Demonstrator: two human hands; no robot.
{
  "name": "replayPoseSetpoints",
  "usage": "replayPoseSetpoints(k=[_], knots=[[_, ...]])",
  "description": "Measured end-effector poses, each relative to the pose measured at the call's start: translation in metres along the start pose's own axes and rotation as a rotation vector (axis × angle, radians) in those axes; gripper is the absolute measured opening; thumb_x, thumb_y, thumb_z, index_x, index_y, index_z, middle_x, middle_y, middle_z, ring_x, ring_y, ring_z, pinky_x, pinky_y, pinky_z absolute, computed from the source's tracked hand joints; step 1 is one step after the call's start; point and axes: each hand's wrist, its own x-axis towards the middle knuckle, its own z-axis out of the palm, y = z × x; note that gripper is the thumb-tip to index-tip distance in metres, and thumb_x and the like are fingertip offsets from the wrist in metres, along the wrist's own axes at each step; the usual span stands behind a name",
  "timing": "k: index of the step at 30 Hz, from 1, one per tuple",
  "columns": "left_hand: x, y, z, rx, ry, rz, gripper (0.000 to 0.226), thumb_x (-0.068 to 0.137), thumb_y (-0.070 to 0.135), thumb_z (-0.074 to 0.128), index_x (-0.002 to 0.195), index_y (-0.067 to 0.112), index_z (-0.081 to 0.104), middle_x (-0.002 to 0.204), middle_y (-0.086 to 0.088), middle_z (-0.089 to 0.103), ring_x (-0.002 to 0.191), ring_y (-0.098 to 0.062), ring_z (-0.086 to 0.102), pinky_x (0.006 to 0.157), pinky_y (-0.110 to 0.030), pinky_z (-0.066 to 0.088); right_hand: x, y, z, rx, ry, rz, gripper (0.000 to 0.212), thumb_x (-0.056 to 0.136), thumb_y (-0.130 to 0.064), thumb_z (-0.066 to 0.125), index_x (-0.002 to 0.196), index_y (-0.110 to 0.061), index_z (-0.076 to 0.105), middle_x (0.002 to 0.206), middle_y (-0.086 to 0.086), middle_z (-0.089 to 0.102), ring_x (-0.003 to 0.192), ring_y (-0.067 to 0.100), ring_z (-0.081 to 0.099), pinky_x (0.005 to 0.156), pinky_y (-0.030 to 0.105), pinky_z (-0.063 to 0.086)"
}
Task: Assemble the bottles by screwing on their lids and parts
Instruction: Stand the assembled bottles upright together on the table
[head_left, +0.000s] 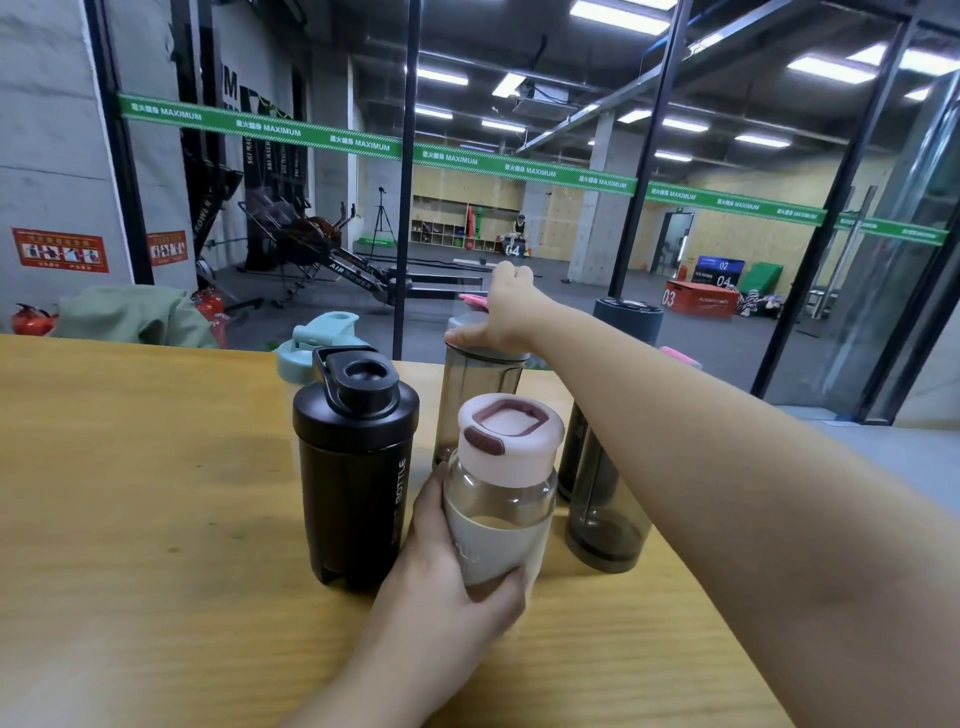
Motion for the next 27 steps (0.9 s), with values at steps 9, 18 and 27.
replayPoseSetpoints(k=[9, 18, 27], knots=[[-0.001, 0.003, -0.001, 0.004, -0.007, 0.024, 0.102, 0.066, 0.051, 0.066, 0.141, 0.048, -0.002, 0.139, 0.023, 0.037, 0.123, 0.002, 0.041, 0.098, -0.014, 0.032, -0.009, -0.004, -0.001, 0.043, -0.172, -0.006, 0.092, 0.075, -0.056, 0.069, 0.142, -0.011, 0.025, 0.134, 0.012, 0.047, 0.113, 0.029, 0.05, 0.092, 0.038, 0.046], [-0.002, 0.005, -0.002, -0.032, -0.023, -0.019, 0.104, 0.071, 0.044, 0.072, 0.145, 0.041, -0.001, 0.131, 0.024, 0.039, 0.117, 0.002, 0.043, 0.093, -0.014, 0.031, -0.03, 0.006, -0.043, 0.223, 0.028, -0.206, 0.083, 0.069, -0.041, 0.079, 0.136, -0.028, 0.033, 0.13, 0.007, 0.039, 0.104, 0.023, 0.048, 0.083, 0.032, 0.047], [0.002, -0.002, -0.008, -0.089, -0.072, -0.05, 0.083, 0.073, 0.035, 0.076, 0.13, 0.042, 0.016, 0.113, 0.034, 0.043, 0.104, 0.004, 0.052, 0.092, -0.018, 0.036, -0.078, 0.035, -0.096, 0.372, 0.173, -0.292, 0.083, 0.07, -0.033, 0.081, 0.137, -0.032, 0.033, 0.128, 0.0, 0.039, 0.104, 0.018, 0.049, 0.071, 0.015, 0.041]])
